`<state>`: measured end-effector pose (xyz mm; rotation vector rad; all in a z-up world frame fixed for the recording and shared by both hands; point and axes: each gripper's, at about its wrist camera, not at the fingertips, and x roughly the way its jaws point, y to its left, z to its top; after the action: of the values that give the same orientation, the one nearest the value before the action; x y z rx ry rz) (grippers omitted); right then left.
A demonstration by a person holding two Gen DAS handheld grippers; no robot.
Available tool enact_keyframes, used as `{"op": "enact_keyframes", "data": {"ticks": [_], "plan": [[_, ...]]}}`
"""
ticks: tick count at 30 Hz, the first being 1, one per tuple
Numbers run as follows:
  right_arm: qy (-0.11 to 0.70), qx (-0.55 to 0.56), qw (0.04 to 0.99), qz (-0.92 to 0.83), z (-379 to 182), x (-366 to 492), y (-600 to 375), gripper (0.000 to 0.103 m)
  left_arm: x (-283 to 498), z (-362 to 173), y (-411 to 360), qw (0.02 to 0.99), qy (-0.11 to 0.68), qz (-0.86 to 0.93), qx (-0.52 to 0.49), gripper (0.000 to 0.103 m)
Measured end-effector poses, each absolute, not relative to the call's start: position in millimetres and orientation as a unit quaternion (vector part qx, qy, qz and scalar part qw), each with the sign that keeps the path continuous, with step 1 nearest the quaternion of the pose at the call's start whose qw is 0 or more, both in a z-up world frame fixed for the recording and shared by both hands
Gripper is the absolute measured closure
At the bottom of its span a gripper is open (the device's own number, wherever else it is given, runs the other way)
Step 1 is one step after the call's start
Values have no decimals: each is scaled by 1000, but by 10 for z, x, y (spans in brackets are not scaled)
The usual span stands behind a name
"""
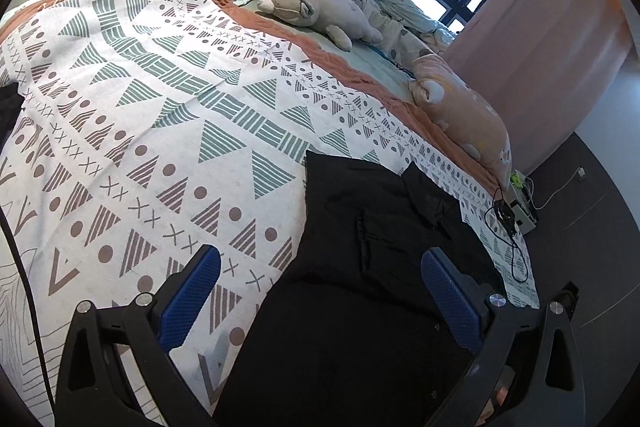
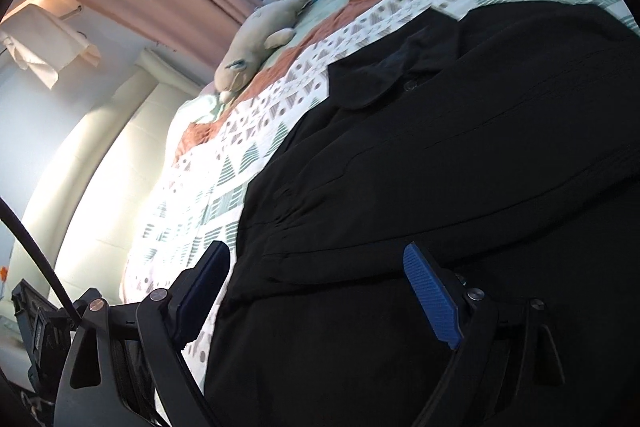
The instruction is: Fold large clothes
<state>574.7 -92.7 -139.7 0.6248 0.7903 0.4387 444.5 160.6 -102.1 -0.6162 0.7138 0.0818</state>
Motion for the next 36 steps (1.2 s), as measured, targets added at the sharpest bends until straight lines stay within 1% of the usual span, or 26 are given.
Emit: {"op": "enact_keyframes", "data": {"ticks": [5, 11, 15, 20, 24, 29, 36], "plan": [[353, 296, 870, 178, -1193, 5402, -1147, 15, 4286, -837, 1436, 901, 331, 31, -278, 0], [332, 301, 883, 139, -1106, 4900, -1401, 15, 4065, -704, 1123, 919, 322, 21, -226, 0], [321, 294, 893, 115, -1063, 4500, -1599, 15, 3751, -753, 984, 933, 306, 31, -187, 0], [316, 296, 896, 98, -1065, 4016, -1805, 15, 3482, -894, 968, 924, 324, 13, -202, 0], [318, 291, 898, 86, -1052, 3622, -1890, 15, 3181, -881, 947, 929, 320, 28, -187, 0], [329, 270, 903, 58, -942, 3208, -2025, 15, 2878, -897, 923, 925, 335, 27, -175, 0], [333, 273, 901, 62, -783, 2639, -2320, 15, 2394, -853, 945, 924, 335, 27, -183, 0]]}}
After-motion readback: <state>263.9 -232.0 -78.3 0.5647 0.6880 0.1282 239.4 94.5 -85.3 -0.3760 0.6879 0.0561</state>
